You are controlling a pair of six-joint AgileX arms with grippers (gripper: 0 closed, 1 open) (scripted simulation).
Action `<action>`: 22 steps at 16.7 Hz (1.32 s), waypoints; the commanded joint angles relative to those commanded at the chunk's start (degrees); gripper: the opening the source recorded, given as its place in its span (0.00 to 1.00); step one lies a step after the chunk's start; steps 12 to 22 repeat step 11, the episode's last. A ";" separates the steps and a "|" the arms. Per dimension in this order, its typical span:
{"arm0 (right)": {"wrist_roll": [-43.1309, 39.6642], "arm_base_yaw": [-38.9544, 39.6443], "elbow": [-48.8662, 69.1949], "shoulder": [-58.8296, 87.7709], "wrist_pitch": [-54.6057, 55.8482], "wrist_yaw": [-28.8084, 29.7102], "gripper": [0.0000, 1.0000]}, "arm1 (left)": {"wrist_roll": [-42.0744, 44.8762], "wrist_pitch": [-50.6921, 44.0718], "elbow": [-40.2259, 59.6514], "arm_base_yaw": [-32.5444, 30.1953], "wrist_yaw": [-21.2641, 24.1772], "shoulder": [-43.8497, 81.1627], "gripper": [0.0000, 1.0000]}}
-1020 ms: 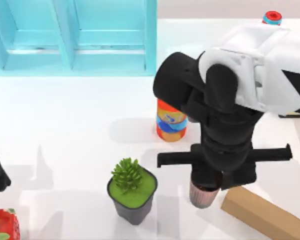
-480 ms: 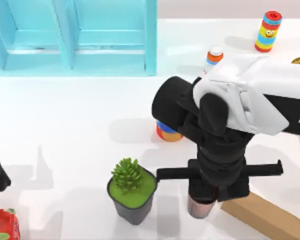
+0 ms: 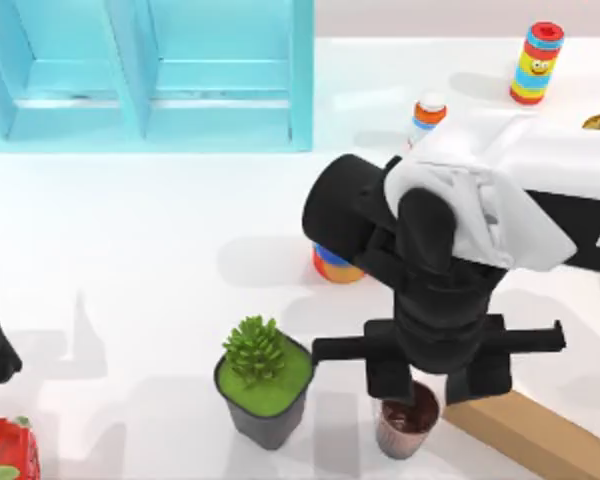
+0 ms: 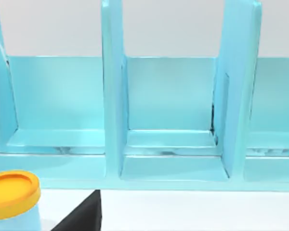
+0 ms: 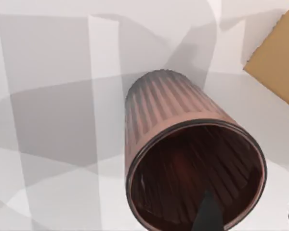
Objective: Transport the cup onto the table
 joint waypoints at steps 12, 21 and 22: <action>0.00 0.00 0.00 0.00 0.00 0.00 1.00 | 0.00 0.00 0.00 0.00 0.00 0.00 1.00; 0.00 0.00 0.00 0.00 0.00 0.00 1.00 | 0.00 0.00 0.00 0.00 0.00 0.00 1.00; 0.00 0.00 0.00 0.00 0.00 0.00 1.00 | 0.00 0.00 0.00 0.00 0.00 0.00 1.00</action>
